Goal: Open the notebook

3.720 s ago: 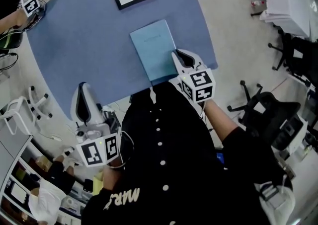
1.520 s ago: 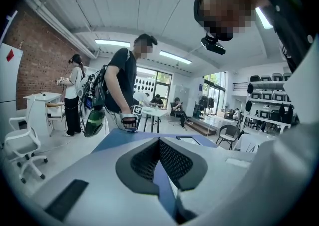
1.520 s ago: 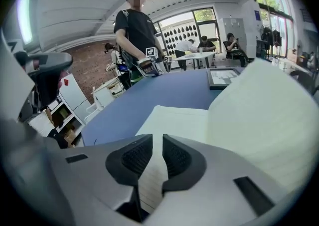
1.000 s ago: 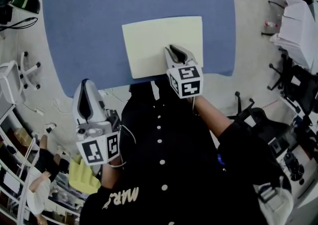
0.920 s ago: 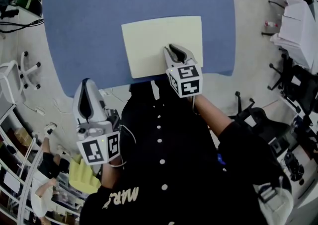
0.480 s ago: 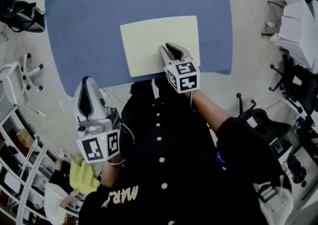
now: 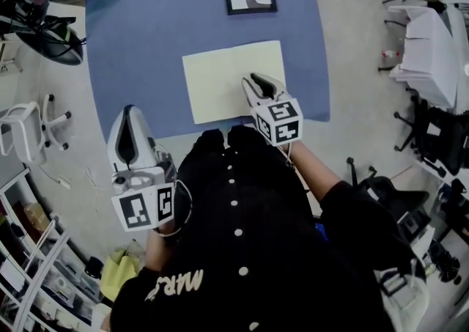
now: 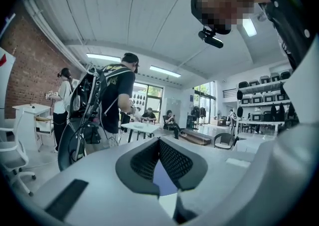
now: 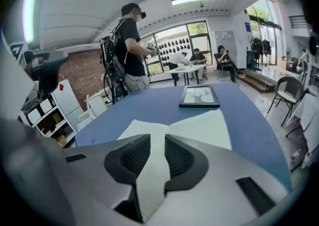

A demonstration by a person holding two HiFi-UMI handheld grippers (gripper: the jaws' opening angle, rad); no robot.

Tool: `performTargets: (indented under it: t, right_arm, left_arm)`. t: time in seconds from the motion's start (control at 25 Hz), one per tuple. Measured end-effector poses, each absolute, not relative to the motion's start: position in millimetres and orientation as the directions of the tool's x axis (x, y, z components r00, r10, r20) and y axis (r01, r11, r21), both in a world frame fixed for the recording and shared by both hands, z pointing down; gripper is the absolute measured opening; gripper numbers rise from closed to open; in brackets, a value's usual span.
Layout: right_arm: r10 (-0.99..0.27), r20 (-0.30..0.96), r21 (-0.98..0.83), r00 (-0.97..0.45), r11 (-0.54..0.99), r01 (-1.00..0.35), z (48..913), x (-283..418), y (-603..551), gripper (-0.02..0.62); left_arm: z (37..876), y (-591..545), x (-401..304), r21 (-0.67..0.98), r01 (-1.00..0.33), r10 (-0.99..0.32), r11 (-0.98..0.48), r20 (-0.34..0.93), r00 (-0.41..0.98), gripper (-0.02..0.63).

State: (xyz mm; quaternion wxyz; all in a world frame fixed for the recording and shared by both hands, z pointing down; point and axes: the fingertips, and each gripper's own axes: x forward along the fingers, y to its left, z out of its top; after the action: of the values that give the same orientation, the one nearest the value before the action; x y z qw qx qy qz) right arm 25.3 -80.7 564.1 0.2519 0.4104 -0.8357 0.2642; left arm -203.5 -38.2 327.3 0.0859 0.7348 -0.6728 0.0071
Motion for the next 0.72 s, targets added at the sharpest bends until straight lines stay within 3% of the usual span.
performTargets:
  t: [0.2,0.36,0.72]
  right_arm:
    - [-0.66,0.523,-0.187,-0.539,0.528,-0.828,505,30,-90,0.083]
    - [-0.771,0.387,-0.108,-0.506,0.507,-0.855,456,44,-101,0.003]
    - [-0.901,0.07,-0.046,-0.429,0.426,-0.903,298,94,-120,0.003]
  left_arm:
    - [303,-34,-209,0.104,-0.989,-0.99,-0.104,0.087,0.113,0.003]
    - [296,-37,-206,0.092,-0.988,-0.989,-0.122,0.072,0.129,0.003]
    - [258,-50,-199,0.05,-0.985,-0.986,-0.165,-0.003,0.165,0.003]
